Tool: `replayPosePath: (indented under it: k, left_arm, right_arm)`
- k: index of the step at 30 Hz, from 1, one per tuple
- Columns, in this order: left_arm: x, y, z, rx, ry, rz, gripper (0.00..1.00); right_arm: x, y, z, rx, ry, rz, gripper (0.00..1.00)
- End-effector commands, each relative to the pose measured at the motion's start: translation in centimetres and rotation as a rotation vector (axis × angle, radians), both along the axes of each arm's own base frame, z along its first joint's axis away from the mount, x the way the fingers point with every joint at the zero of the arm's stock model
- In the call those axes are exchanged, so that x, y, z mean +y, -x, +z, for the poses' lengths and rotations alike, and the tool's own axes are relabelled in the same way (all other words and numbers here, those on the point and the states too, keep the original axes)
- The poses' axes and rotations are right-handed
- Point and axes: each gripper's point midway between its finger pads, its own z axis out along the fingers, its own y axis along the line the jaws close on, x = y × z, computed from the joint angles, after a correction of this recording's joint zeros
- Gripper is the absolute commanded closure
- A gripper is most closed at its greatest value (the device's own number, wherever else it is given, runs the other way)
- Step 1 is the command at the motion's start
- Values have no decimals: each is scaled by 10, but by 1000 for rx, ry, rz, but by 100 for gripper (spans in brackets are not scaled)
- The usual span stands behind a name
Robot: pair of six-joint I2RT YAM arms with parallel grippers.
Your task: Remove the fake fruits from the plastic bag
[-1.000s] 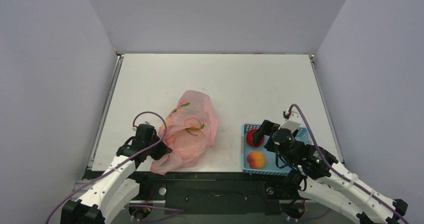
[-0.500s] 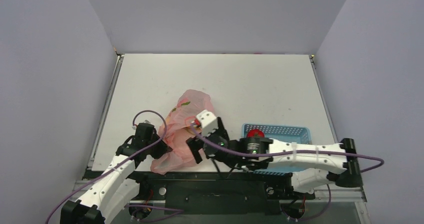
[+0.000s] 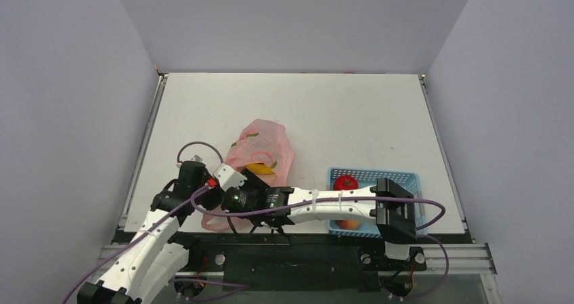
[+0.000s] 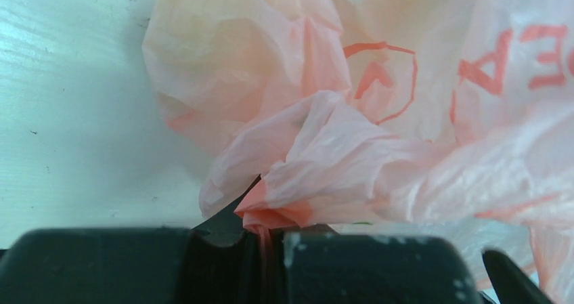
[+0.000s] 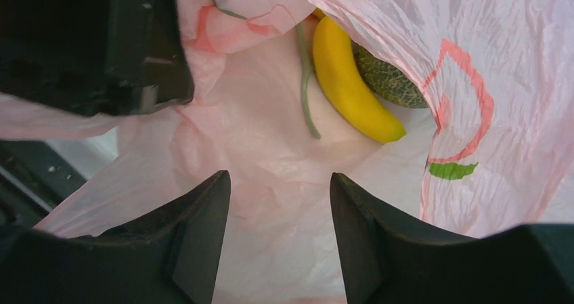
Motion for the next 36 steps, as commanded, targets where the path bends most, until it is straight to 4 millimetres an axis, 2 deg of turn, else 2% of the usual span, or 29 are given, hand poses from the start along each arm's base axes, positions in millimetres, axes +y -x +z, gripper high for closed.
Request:
replayPosePath:
  k: [1, 4, 8, 11, 15, 23, 29, 30, 35, 36]
  left_arm:
    - [-1, -13, 41, -111, -2, -16, 100]
    - [-3, -16, 54, -134, 9, -24, 100]
    - [-10, -16, 61, -135, 52, -34, 100]
    - [-17, -16, 68, -144, 91, -48, 100]
    - [-20, -16, 67, -153, 120, -44, 100]
    - [-22, -3, 33, -77, 121, -63, 100]
    - [-23, -1, 26, -70, 126, -72, 100]
    - [-23, -1, 24, -66, 126, -74, 100]
    - [-24, 1, 18, -52, 125, -82, 100]
    - [-24, 1, 18, -53, 125, -83, 100]
  right_arm:
    - [11, -28, 15, -43, -101, -14, 49]
    - [9, -43, 3, -30, -147, -37, 49]
    - [13, -68, 6, 26, -322, -154, 49]
    - [4, -92, 9, 56, -425, -284, 49]
    - [0, -106, 4, 75, -502, -349, 47]
    - [2, -123, -32, 116, -457, -260, 46]
    - [6, -127, -51, 89, -342, -164, 46]
    - [5, -127, -58, 90, -319, -164, 46]
    - [5, -138, -64, 46, -260, -171, 44]
    - [3, -139, -71, 47, -233, -173, 44]
